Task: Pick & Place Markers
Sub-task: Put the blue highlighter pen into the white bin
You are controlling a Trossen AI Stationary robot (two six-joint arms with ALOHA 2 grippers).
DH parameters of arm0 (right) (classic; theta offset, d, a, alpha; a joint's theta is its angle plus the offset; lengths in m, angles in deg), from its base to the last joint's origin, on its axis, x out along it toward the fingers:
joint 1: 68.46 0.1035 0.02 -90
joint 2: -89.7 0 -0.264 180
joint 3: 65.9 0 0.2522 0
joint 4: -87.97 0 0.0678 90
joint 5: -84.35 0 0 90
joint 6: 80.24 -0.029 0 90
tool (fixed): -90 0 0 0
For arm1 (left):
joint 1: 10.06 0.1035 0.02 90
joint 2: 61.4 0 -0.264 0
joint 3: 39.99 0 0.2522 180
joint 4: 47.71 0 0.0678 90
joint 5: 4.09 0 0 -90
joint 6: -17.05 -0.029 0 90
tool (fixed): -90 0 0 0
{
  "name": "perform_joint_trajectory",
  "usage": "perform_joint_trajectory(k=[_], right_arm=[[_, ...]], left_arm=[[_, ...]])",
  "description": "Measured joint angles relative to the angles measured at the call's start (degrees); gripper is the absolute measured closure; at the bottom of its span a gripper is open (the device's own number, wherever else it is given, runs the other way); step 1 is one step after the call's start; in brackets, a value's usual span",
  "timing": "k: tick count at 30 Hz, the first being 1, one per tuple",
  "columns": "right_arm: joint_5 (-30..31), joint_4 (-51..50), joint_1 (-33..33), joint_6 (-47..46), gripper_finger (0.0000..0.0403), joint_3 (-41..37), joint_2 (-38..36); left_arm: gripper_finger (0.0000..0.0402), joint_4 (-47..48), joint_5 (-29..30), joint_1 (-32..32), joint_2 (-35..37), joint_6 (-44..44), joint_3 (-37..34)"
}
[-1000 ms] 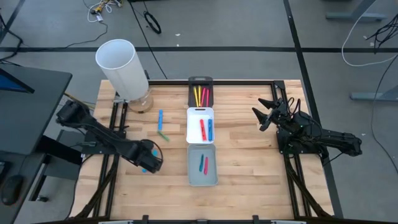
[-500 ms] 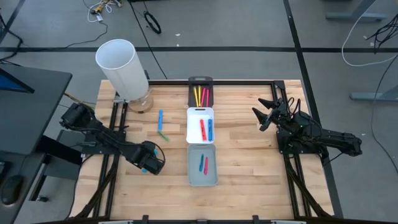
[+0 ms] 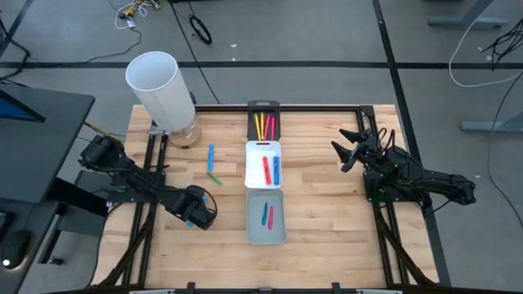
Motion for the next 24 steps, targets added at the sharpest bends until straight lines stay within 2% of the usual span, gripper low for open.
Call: perform_joint_trajectory(k=[6,13,24], right_arm=[[0.0,0.0,0.0,0.0,0.0101,0.0,0.0],[0.0,0.0,0.0,0.0,0.0101,0.0,0.0],[0.0,0.0,0.0,0.0,0.0101,0.0,0.0]], left_arm=[[0.0336,-0.5,0.5,0.0,0.0,0.0,0.1],[0.0336,-0.6,0.5,0.5,0.8,1.5,0.0],[0.0336,-0.2,0.3,2.2,10.6,2.6,1.7]])
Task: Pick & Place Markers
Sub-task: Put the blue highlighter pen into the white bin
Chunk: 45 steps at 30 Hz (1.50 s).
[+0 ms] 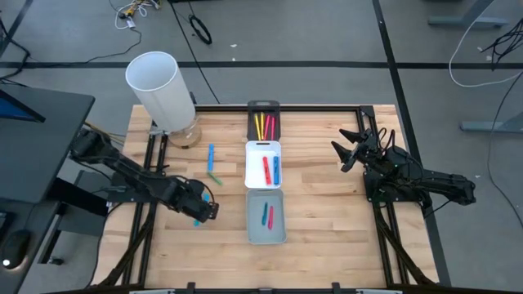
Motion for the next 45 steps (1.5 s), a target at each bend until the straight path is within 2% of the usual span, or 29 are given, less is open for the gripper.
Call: perform_joint_trajectory(k=[9,16,30,37,45], right_arm=[[0.0,0.0,0.0,0.0,0.0101,0.0,0.0],[0.0,0.0,0.0,0.0,0.0101,0.0,0.0],[0.0,0.0,0.0,0.0,0.0101,0.0,0.0],[0.0,0.0,0.0,0.0,0.0101,0.0,0.0],[0.0,-0.3,0.0,0.0,0.0101,0.0,0.0]], left_arm=[[0.0336,17.8,2.0,0.6,1.0,-0.7,14.7],[0.0336,23.6,4.5,0.5,0.2,0.2,23.9],[0.0336,29.7,4.5,0.1,-13.0,0.9,41.5],[0.0336,29.7,4.4,3.5,-15.1,1.3,43.9],[0.0336,26.4,3.5,10.5,-17.5,-6.1,45.5]])
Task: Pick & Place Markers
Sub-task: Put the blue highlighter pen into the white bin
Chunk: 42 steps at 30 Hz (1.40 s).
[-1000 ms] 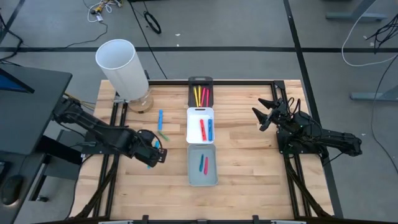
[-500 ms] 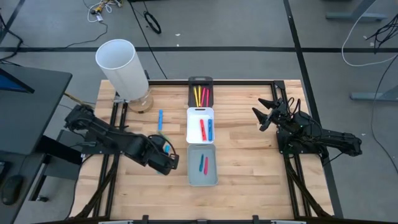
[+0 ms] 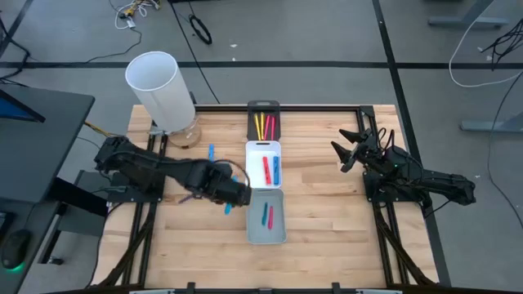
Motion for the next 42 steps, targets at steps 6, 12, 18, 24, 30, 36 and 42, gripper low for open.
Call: perform_joint_trajectory(k=[6,12,18,24,30,36,42], right_arm=[[0.0,0.1,0.0,0.0,0.0101,0.0,0.0],[0.0,0.3,0.0,0.0,0.0101,0.0,0.0],[0.0,0.3,0.0,0.0,0.0101,0.0,0.0],[0.0,0.3,0.0,0.0,0.0101,0.0,0.0],[0.0,0.3,0.0,0.0,0.0101,0.0,0.0],[0.0,0.3,0.0,0.0,0.0101,0.0,0.0],[0.0,0.3,0.0,0.0,0.0101,0.0,0.0]], left_arm=[[0.0336,-0.4,0.0,5.8,-2.6,-5.3,3.5],[0.0336,-0.7,0.0,12.0,-6.4,-11.6,8.1],[0.0336,-5.9,-0.5,17.3,-9.0,-16.1,9.7],[0.0336,-7.7,-2.1,22.8,-11.2,-19.4,9.7],[0.0336,-7.7,-3.3,27.3,-12.0,-21.0,9.7],[0.0336,-7.3,-4.1,27.9,-11.9,-22.0,9.7],[0.0336,-5.7,-4.2,27.9,-12.0,-21.7,9.6]])
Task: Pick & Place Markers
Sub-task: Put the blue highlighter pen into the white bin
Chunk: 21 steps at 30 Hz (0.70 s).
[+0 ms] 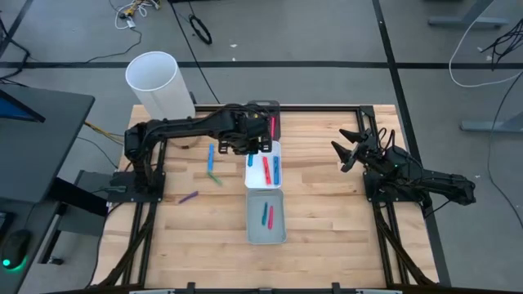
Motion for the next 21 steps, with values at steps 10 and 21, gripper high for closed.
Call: perform_joint_trajectory(k=[10,21], right_arm=[[-0.1,-0.2,0.0,0.0,0.0101,0.0,0.0],[0.0,-0.1,0.0,0.0,0.0101,0.0,0.4]], left_arm=[[0.0336,-1.1,-1.0,-0.3,-4.9,1.7,-0.1],[0.0336,-1.3,0.4,-1.1,-9.9,3.9,-0.1]])
